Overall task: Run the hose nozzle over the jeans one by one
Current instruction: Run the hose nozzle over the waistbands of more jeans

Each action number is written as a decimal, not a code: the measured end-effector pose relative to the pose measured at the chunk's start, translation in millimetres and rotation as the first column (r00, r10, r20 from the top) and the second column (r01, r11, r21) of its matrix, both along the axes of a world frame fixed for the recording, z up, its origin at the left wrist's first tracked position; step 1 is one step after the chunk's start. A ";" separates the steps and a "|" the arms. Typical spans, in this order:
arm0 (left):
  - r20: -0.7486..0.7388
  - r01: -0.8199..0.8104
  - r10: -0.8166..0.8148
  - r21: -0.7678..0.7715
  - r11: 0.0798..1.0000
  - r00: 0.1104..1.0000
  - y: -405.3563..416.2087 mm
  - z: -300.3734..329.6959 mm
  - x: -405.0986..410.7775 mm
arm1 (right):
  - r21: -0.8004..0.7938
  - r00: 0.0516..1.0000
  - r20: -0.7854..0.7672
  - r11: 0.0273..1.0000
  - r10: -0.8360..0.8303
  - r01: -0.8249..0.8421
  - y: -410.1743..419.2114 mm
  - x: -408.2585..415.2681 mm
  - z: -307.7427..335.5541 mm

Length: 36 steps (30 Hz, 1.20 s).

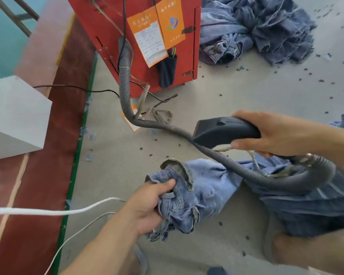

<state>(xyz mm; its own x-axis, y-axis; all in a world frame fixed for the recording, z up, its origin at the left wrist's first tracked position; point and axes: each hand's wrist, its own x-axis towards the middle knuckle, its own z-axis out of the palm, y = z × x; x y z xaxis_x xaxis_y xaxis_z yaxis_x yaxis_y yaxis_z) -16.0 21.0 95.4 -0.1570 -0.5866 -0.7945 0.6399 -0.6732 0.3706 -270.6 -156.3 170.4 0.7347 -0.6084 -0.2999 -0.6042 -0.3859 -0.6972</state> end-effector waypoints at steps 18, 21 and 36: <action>0.017 0.025 -0.021 -0.315 0.949 1.000 -4.4 8.6 -11.9 | 0.071 0.886 0.106 0.892 -0.452 0.446 19.6 15.7 -17.7; 0.405 0.276 -0.139 -0.304 0.912 0.904 0.0 3.5 -19.0 | 0.054 0.933 0.099 0.938 -0.346 0.342 10.5 -0.6 -0.9; 0.976 0.885 -0.164 -0.055 0.461 0.146 8.3 -12.7 -16.5 | 0.304 0.984 -0.171 0.948 -0.044 0.095 11.4 3.9 23.3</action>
<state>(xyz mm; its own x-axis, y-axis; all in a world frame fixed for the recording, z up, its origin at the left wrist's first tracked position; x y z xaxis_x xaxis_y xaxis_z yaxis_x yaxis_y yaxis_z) -32.5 29.3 82.7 -0.1918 -0.9377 -0.2898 -0.6663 -0.0924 0.7400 -266.7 -144.9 193.7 0.6209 -0.5144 -0.5915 -0.7349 -0.1193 -0.6676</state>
